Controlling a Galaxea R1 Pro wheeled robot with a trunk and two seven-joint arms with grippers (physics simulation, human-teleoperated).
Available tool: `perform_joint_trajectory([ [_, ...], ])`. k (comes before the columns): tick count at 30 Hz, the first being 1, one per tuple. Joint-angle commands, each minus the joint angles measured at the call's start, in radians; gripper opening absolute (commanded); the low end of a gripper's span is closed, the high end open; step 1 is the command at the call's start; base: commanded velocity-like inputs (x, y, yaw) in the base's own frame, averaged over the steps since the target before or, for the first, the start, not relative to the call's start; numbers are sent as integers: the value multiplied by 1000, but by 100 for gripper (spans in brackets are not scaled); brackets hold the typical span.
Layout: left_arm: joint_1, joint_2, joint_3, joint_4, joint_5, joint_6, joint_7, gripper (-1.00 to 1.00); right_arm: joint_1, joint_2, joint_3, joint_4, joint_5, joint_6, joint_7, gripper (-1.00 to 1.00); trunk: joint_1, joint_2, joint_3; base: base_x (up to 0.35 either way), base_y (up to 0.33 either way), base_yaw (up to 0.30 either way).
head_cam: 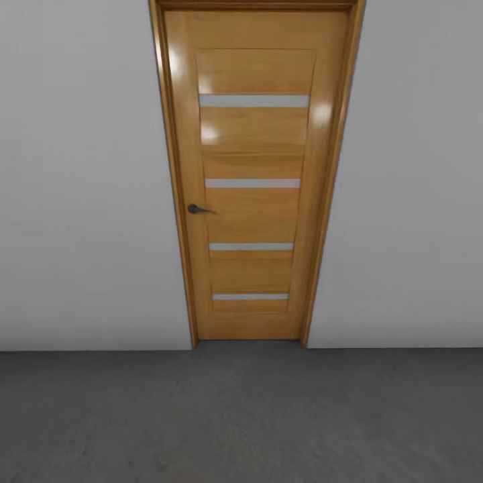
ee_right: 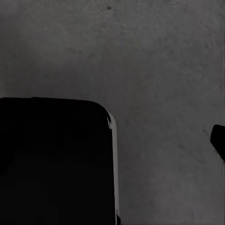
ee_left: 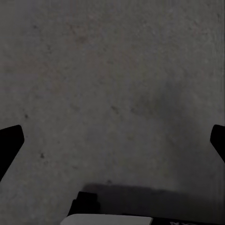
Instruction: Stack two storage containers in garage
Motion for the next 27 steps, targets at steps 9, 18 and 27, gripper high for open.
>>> perform_joint_trajectory([
  [9,1,0,2,-3,1,7,1,100,0,0,0,1,5,-3,-5,100,1,0,-1,309,-109,0],
  [18,0,0,2,-3,1,7,1,100,0,0,1,1,5,-3,-4,100,1,0,-1,273,-52,0],
  [27,1,0,2,-3,1,5,1,100,0,0,4,13,1,-3,-7,100,1,0,-1,18,-1,0],
])
